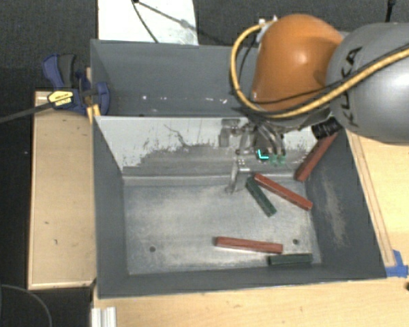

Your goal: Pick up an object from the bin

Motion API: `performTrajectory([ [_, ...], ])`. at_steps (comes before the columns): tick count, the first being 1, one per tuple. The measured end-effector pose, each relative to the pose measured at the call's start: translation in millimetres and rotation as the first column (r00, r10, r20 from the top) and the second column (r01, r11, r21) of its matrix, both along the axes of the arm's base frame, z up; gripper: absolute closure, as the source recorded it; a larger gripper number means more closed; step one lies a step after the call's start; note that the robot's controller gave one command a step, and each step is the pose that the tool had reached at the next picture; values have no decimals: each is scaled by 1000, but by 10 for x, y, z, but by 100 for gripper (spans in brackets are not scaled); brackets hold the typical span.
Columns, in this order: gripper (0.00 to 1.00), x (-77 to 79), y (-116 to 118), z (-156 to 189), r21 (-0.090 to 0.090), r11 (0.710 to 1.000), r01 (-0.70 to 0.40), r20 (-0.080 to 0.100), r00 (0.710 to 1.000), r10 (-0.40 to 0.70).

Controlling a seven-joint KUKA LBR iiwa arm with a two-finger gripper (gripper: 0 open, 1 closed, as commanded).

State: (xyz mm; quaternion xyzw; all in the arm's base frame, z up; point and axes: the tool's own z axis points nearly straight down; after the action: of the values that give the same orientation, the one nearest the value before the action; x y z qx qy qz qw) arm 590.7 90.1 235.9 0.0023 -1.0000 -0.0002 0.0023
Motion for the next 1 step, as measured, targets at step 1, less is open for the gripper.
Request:
performTrajectory([
  [1,0,-638,-538,-566,-3,1000,-4,-5,1000,4],
])
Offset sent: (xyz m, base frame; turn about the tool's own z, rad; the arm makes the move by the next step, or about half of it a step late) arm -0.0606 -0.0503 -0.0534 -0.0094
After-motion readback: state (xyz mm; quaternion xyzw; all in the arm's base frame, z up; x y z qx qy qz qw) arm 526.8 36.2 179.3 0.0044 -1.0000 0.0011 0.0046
